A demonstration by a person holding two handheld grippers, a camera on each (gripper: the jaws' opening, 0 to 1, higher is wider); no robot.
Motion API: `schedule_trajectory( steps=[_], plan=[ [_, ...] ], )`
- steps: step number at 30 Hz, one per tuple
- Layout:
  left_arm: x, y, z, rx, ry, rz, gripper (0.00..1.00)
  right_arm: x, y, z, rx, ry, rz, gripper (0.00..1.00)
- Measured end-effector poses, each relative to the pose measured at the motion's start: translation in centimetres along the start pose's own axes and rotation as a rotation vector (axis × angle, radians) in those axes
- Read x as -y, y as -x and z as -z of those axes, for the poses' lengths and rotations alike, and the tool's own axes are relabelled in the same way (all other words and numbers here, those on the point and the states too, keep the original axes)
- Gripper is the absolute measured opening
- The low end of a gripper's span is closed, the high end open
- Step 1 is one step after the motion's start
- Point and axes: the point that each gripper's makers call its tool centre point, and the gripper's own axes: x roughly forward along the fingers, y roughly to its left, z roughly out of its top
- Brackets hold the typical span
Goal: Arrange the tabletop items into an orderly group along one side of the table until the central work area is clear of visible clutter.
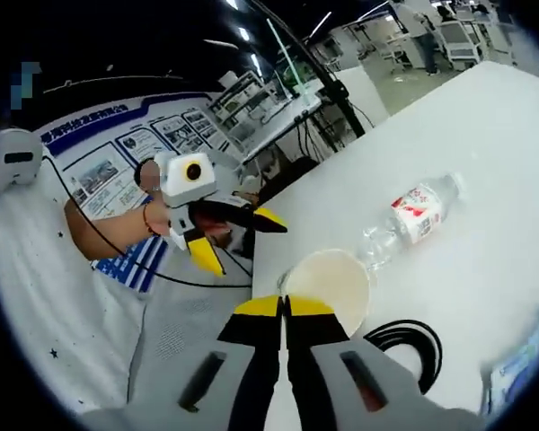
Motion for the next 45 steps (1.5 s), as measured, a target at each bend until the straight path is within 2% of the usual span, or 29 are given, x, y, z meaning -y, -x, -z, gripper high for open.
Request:
schedule_trajectory(
  steps=[8, 13, 21, 24, 33, 36, 40, 45],
  plan=[
    [0.4, 0.0, -0.2, 0.006, -0.007, 0.013, 0.57, 3.0, 4.8, -1.8, 0.017, 0.075, 0.209, 0.00],
    [0.6, 0.0, -0.2, 0.012, -0.005, 0.016, 0.57, 4.8, 6.8, -2.0, -0.017, 0.127, 0.312, 0.00],
    [0.7, 0.1, 0.0, 0.019, 0.000, 0.015, 0.57, 6.0, 8.0, -2.3, -0.075, 0.181, 0.366, 0.00],
    [0.7, 0.1, 0.0, 0.022, 0.001, 0.014, 0.57, 6.9, 8.6, -2.3, -0.123, 0.222, 0.401, 0.00],
    [0.3, 0.2, -0.1, 0.030, 0.002, 0.008, 0.58, 8.5, 9.0, -2.9, -0.170, 0.262, 0.431, 0.00],
    [0.2, 0.2, -0.1, 0.030, 0.005, 0.006, 0.58, 9.3, 9.2, -2.6, -0.222, 0.302, 0.461, 0.00],
    [0.0, 0.2, -0.1, 0.033, 0.009, 0.004, 0.58, 10.0, 9.0, -2.3, -0.256, 0.321, 0.474, 0.00],
    [0.0, 0.1, 0.0, 0.032, 0.016, 0.005, 0.58, 11.5, 8.8, -1.2, -0.358, 0.397, 0.517, 0.00]
  ],
)
